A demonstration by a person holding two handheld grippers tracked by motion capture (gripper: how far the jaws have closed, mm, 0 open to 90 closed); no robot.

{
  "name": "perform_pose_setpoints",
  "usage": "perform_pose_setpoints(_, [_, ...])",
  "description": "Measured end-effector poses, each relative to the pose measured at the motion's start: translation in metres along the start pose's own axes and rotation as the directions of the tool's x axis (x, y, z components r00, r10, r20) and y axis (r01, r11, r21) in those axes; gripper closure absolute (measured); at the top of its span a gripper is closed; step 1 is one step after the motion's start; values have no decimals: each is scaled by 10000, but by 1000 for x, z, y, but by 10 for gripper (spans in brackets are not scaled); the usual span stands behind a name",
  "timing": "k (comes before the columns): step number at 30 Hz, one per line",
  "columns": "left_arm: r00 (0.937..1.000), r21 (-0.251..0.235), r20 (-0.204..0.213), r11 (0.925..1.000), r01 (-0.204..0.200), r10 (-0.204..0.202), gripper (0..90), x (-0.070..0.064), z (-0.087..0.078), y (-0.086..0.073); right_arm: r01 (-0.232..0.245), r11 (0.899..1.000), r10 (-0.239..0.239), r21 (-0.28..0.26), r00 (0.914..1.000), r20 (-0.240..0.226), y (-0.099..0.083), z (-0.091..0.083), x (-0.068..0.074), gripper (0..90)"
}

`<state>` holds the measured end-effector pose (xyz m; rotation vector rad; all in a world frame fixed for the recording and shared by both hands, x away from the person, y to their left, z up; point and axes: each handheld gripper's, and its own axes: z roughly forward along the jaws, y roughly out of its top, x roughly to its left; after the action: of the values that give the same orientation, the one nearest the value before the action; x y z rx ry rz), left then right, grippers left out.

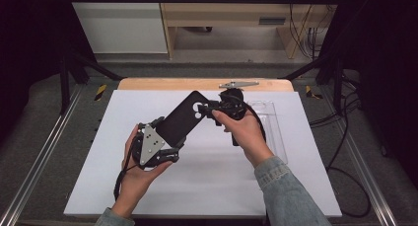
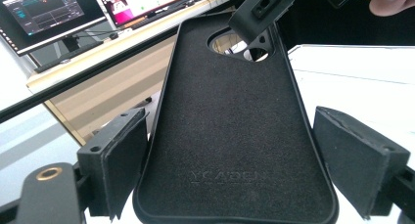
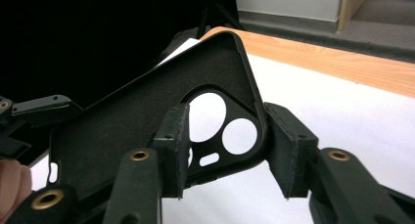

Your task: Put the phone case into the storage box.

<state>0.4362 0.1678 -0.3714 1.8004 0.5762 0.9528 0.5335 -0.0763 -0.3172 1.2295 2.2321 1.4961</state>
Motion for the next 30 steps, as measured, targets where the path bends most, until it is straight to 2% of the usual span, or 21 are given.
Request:
perform_pose_setpoints(8, [10000, 211, -26, 9998, -28, 28, 146, 0, 3, -5, 382, 9993, -381, -11, 9980, 504, 1, -2, 6, 617])
perform_pose_setpoints(25, [9999, 512, -76, 9986, -143, 147, 146, -1, 7, -11, 767, 9970, -762, -53, 9946, 699, 0, -2, 10, 666])
perform_pose_setpoints(30, [9998, 649, -39, 9977, -201, 204, 147, -2, 9, -13, 1015, 9948, -1009, -43, 9919, 770, -3, -3, 10, 677])
